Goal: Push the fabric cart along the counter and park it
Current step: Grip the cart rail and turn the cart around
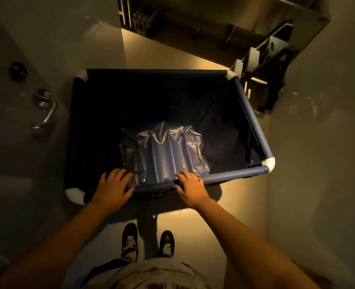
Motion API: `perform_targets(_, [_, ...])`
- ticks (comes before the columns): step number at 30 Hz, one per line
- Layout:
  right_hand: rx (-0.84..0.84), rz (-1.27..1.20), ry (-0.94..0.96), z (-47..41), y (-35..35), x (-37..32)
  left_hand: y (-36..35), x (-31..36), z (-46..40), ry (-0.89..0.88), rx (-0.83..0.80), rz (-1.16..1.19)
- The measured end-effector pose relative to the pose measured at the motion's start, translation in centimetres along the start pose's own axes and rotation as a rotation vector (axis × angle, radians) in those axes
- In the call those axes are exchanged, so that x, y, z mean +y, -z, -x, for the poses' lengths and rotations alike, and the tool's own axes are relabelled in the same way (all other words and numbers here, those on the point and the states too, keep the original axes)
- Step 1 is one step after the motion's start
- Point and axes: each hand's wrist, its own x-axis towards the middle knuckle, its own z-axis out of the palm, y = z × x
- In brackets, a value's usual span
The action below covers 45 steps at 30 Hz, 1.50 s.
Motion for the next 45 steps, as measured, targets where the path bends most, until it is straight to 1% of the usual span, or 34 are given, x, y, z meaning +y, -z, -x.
perform_targets(1, [-0.017,0.001,0.002,0.3,-0.3,-0.2,-0.2,-0.3,0.3,0.014,-0.047,-0.022])
perform_targets(4, [-0.022,0.034,-0.014,0.5,-0.9,-0.4,-2.0,-1.6,0.8,0.041,-0.11,-0.045])
perform_targets(7, [-0.019,0.014,-0.044,0.2,-0.8,-0.7,-3.5,-2.0,1.1,0.061,-0.184,-0.002])
perform_targets(11, [-0.013,0.019,-0.089,-0.1,-1.0,-0.8,-4.7,-2.4,1.4,0.069,-0.197,0.022])
perform_targets(18, [0.073,0.0,-0.137,-0.2,-1.5,-1.2,-5.2,-2.2,1.0,0.076,-0.186,0.046])
perform_targets(22, [0.088,0.019,-0.176,-0.3,-1.5,-1.6,-5.3,-1.7,0.8,0.059,-0.181,0.09])
perform_targets(25, [0.115,0.035,-0.219,-0.5,-1.4,-1.7,-5.7,-1.1,0.8,0.049,-0.148,0.096])
perform_targets(28, [0.119,0.062,-0.235,-0.7,-1.1,-1.3,-5.7,-0.1,0.6,0.032,-0.175,0.122])
perform_targets(36, [0.127,0.074,-0.214,-1.7,1.5,3.1,-5.2,4.6,-2.1,0.051,-0.177,0.123])
perform_targets(45, [0.127,0.068,-0.209,-2.5,4.9,10.3,-5.2,11.2,-6.0,0.046,-0.15,0.126])
